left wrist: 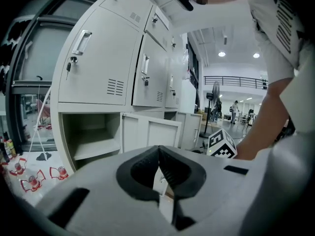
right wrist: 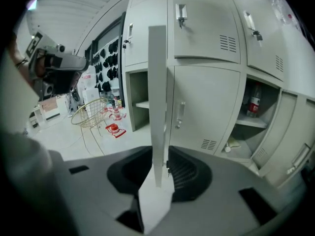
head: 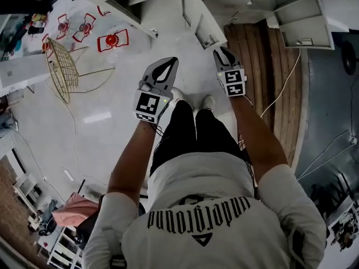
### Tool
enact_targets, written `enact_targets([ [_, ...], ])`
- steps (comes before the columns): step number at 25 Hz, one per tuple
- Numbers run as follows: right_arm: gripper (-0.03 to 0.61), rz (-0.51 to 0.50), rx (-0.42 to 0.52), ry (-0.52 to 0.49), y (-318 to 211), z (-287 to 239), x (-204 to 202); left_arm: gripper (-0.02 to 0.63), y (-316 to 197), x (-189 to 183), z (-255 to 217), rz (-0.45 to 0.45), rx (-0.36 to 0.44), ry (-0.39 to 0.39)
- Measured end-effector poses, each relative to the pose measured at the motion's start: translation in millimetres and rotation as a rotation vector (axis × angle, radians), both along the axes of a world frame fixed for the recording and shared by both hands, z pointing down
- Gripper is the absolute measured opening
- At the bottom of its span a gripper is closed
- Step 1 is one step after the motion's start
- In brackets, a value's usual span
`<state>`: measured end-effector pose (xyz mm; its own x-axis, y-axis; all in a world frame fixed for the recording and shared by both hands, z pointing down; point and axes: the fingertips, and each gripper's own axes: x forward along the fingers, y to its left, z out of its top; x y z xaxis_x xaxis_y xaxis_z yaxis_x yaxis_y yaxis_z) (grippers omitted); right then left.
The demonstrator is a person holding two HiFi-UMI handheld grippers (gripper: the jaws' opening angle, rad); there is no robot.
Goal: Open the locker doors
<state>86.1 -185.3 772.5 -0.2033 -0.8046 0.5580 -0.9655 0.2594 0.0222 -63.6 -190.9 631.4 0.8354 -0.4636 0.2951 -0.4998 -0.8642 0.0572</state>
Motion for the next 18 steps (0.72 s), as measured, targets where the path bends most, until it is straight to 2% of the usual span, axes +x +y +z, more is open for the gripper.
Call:
enact_targets([
  [6,0.156,-0.051,0.068,-0.038,29.7,-64.8,1.5,0.008,17.3,-3.1,-59.7,-0.048,0.056,0.031],
  [13,0.169,-0.112,0.226,-0.139,59.1,-193.1,-11.8,0.008,47.5,-5.2,-140.6,-0.114,0.131,0.058],
  [18,0.169,-0.184,0.347,-0.173,71.5,-283.9,-30.1,0.008,65.8,-9.3,-181.7,-0.166,0.148,0.054],
])
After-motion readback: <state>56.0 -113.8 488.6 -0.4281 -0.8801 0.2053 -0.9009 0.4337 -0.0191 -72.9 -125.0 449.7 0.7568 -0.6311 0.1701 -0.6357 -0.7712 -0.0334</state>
